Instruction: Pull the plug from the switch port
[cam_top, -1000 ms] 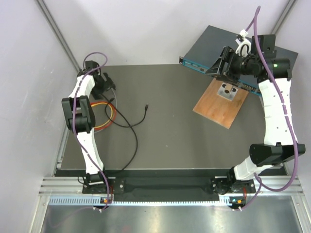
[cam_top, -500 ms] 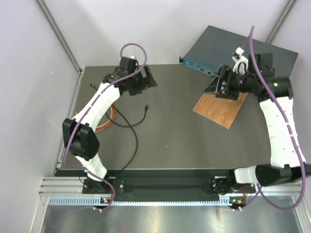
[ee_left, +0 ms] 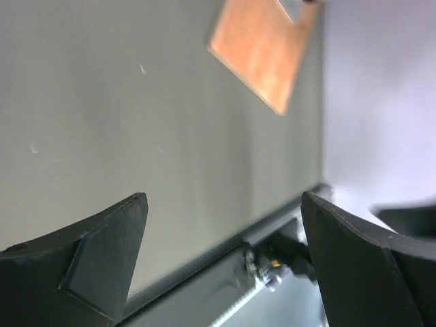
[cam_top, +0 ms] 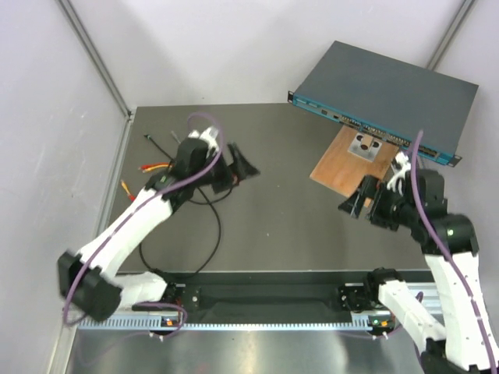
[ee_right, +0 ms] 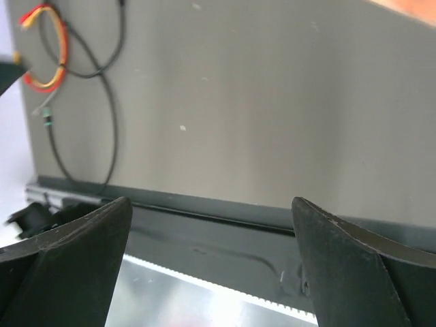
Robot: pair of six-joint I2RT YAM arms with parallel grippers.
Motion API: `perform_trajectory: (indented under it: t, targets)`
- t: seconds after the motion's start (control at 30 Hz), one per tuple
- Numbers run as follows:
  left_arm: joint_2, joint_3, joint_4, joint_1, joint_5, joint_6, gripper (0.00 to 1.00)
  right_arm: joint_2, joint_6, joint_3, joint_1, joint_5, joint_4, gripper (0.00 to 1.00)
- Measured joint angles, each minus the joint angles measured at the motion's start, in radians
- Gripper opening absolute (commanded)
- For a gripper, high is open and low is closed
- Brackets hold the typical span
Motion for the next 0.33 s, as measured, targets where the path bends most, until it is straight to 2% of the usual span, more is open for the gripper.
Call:
perform_trajectory:
  t: [0.17,0.33]
  targets:
    - [-0.397,-0.354,0.104,-0.003,0.003,-0.14,0.99,-0.191,0.064,-0.217,0.0,0.073,0.028,1.0]
    - [-0.738,-0.634,0.214,0.003,-0.008,-0.311,0.99,-0.379,0.137,-0.391,0.0,0.087,0.078,1.0]
